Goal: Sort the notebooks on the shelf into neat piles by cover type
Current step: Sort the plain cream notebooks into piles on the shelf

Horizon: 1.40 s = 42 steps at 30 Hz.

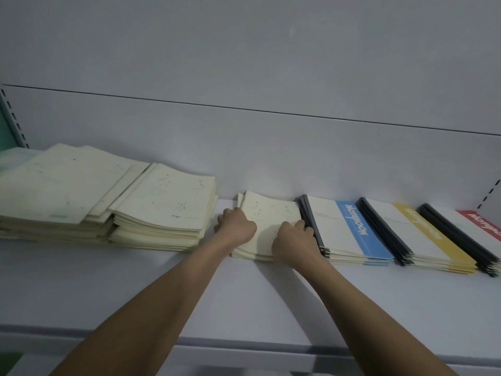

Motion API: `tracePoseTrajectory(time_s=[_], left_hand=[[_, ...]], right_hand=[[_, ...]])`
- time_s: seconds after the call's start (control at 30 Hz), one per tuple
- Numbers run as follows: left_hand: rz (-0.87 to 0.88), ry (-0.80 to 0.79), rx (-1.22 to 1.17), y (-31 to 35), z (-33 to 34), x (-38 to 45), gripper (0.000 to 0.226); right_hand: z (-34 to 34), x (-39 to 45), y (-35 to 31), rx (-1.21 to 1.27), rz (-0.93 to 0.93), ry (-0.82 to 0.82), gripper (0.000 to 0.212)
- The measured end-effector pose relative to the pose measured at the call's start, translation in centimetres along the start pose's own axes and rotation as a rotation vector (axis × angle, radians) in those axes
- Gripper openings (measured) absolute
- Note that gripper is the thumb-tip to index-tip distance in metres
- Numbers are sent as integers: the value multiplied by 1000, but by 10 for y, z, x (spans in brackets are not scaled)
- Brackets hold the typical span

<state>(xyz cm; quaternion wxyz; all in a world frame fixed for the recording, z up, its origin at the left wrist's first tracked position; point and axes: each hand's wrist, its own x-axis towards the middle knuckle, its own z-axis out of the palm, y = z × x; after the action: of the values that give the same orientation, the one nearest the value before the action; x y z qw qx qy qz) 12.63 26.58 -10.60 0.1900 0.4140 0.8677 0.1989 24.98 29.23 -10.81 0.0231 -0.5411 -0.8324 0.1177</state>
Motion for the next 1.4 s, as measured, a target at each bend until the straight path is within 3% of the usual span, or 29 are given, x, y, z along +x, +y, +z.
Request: tracePoseTrajectory(time_s=[0.2,0.33,0.43,0.67,0.87,1.03,1.1,1.2,1.33,1.4], left_hand=[[102,-86,113,2,-20,-14,72],[305,7,42,-7,-71,-25,39],[354,100,17,-25,-119,-36,49],[224,276,115,-115,-186,-46,47],[212,313,212,-170,-195,-55,47],[279,311,293,-195,-193,-55,47],[325,323,360,-201,-188,-54,46],[352,353,400,-204,-183,-51,46],[352,397,192,-193,-188,-55,44],[371,410,-4,-181,-191,-63,36]], right_hand=[[-7,-7,-1,-211,-46,8,42],[-34,-20,-19,-286,-194,189,28],[-49,-28,-51,-189,-380,324,25],[-37,-45,-145,-57,-608,130,60],[0,-35,-197,-48,-592,-8,99],[19,-42,-196,-184,-592,116,114],[32,-55,-188,-227,-617,254,103],[47,-66,-177,-214,-670,410,60],[31,-69,-174,-143,-705,365,54],[12,-69,-177,96,-624,315,46]])
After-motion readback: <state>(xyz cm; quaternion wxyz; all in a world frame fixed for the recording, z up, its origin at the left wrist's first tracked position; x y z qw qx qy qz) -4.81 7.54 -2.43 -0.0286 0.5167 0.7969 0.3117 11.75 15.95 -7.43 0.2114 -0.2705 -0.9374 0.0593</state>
